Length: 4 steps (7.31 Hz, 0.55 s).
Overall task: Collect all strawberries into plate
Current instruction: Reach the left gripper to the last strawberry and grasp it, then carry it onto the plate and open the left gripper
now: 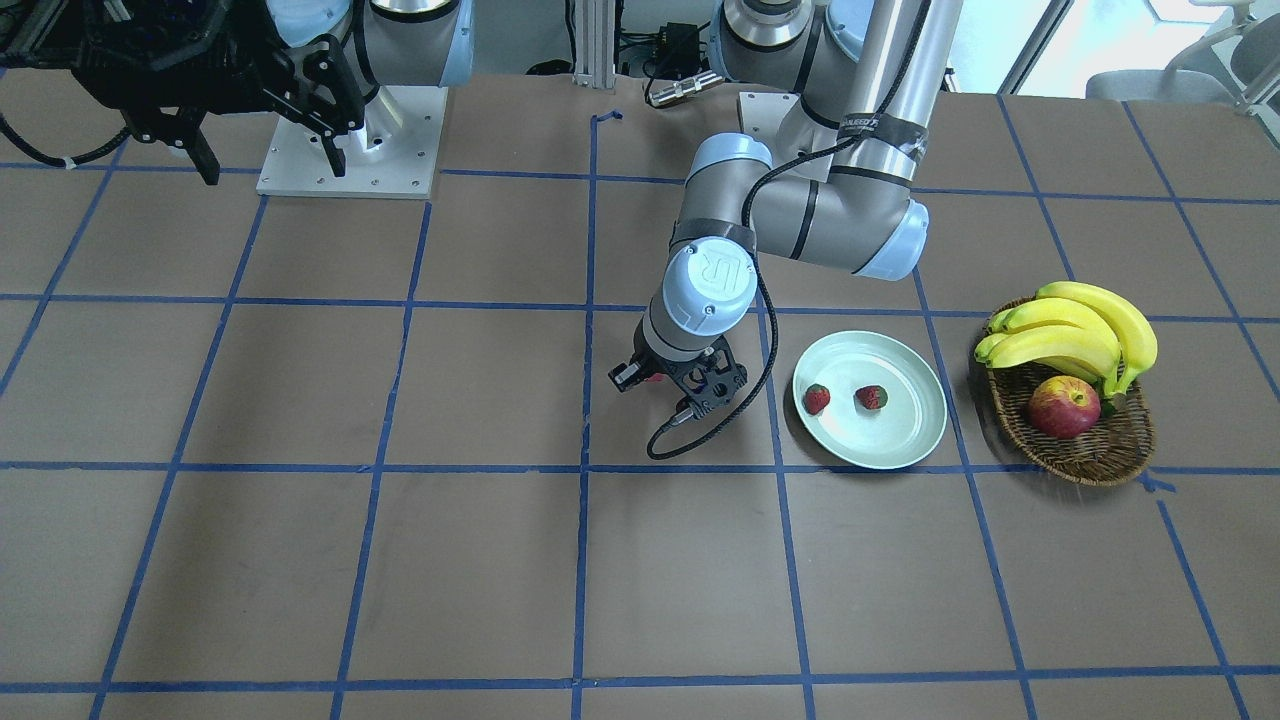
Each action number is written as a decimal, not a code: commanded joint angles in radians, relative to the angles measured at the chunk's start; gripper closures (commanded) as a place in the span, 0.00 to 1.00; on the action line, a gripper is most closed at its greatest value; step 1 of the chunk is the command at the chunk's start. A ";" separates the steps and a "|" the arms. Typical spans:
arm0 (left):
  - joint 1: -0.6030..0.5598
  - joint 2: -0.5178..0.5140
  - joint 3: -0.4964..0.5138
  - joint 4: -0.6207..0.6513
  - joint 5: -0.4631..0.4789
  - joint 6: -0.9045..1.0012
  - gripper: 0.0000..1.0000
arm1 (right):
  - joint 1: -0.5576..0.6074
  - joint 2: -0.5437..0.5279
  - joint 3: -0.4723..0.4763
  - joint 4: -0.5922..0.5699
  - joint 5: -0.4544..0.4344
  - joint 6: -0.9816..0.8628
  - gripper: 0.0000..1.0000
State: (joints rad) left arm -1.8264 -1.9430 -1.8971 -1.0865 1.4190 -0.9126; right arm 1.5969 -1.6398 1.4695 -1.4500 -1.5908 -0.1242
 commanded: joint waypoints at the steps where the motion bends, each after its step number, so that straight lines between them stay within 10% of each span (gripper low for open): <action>1: 0.057 0.025 0.097 -0.083 0.166 0.076 1.00 | 0.000 0.000 0.000 0.000 0.000 0.000 0.00; 4: 0.299 0.058 0.101 -0.145 0.180 0.454 1.00 | 0.000 0.000 -0.001 0.000 0.000 0.000 0.00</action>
State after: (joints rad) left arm -1.6330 -1.8990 -1.7907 -1.2153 1.6074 -0.5919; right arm 1.5969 -1.6398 1.4687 -1.4496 -1.5904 -0.1243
